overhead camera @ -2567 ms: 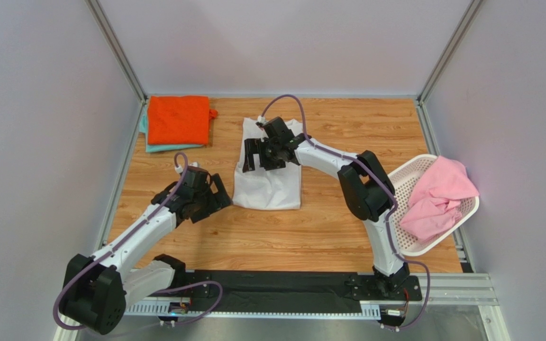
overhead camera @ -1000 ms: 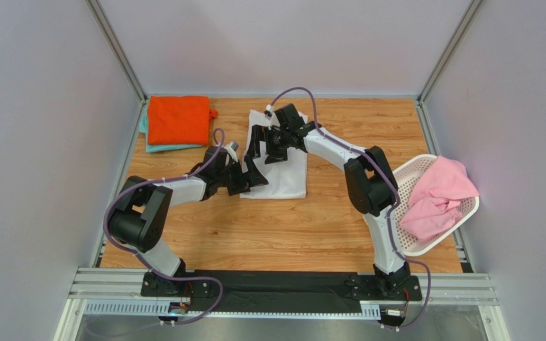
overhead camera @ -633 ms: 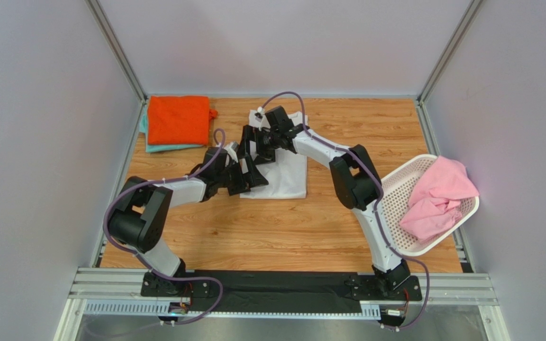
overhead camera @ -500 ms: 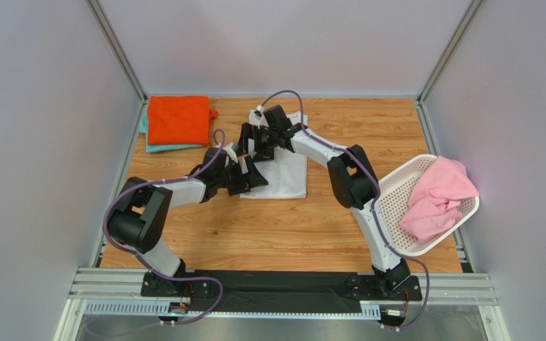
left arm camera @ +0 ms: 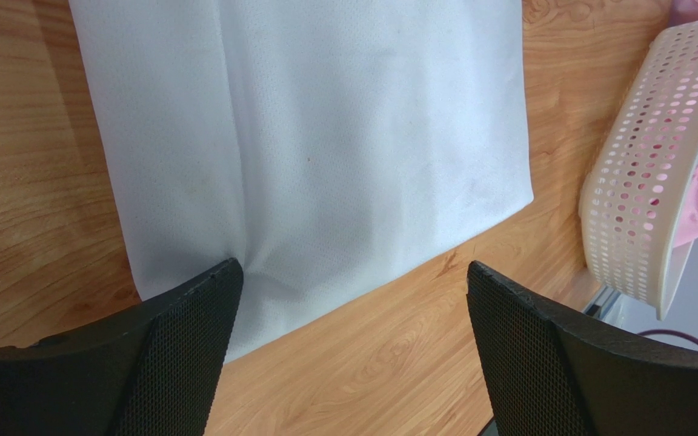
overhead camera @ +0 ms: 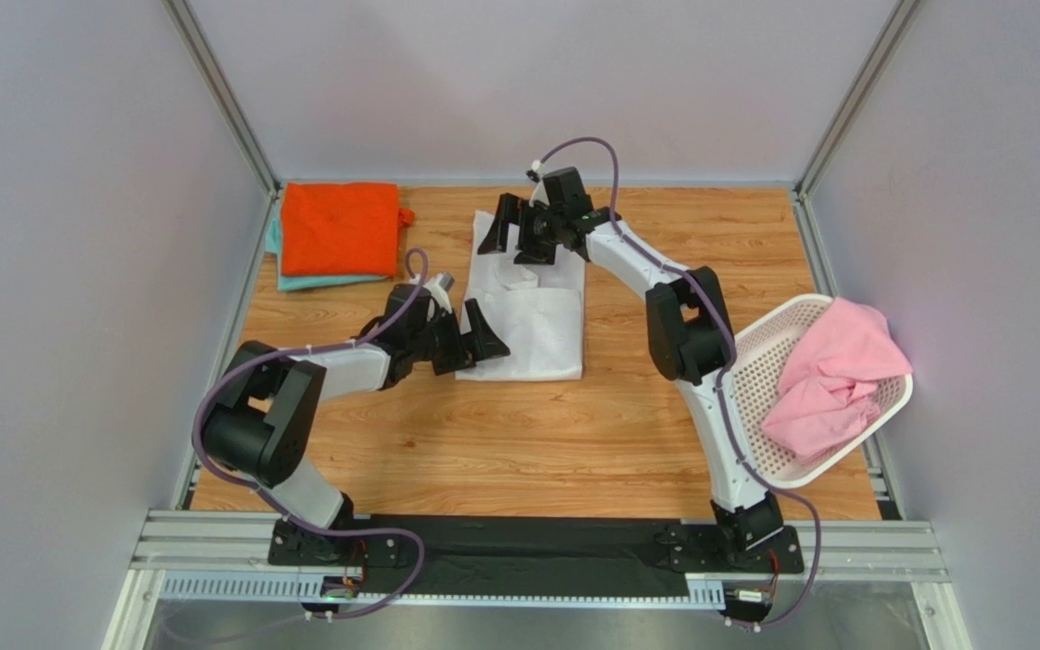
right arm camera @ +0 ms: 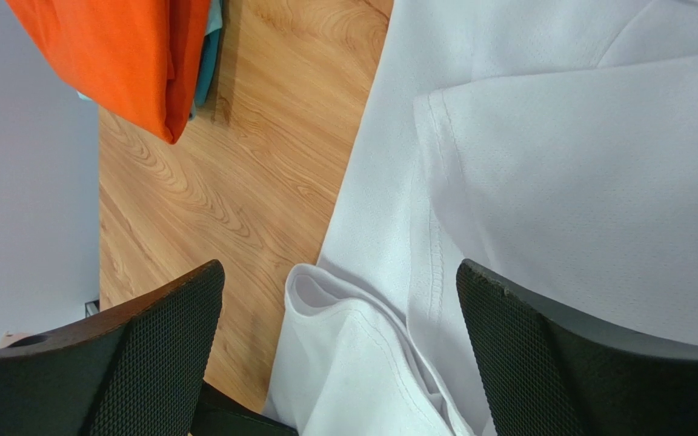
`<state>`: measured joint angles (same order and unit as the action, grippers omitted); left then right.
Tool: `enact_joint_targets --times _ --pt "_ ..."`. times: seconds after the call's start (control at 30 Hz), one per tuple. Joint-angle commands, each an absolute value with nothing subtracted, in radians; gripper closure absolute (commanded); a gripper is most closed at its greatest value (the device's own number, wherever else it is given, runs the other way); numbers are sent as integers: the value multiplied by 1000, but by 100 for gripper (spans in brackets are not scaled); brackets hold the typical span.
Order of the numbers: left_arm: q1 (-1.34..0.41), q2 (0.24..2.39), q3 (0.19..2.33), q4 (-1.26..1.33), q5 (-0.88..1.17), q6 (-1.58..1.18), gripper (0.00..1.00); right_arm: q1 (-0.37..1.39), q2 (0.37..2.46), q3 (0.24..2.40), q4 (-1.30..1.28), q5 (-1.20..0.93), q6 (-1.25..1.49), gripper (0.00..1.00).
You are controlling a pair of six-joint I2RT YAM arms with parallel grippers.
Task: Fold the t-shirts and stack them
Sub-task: Fold the tshirt
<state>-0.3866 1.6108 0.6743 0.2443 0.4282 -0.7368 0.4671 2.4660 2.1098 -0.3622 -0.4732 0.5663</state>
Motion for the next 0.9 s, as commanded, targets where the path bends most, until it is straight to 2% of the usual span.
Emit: enact_joint_targets --times 0.0,0.1,0.23,0.3,0.43,0.53,0.6,0.73,0.87 --pt "-393 1563 701 164 417 -692 0 482 2347 2132 -391 -485 482 0" --pt "-396 1501 759 103 405 -669 0 480 2228 2065 -403 -445 448 0" --pt "-414 1399 844 -88 313 -618 0 483 2022 1870 -410 -301 405 0" --pt "-425 1326 858 -164 256 -604 0 488 1877 1717 -416 -229 399 0" --pt "-426 1188 801 -253 120 -629 0 511 1623 1436 -413 81 417 0" --pt "-426 1105 758 -354 11 -652 0 512 1445 1220 -407 175 454 0" --pt "-426 1072 727 -405 -41 -666 0 506 1376 1087 -388 164 514 0" --pt "-425 1083 687 -417 -90 -704 0 491 1368 990 -391 34 546 0" --pt "-423 1163 684 -385 -65 -729 0 492 1407 917 -351 14 583 2"
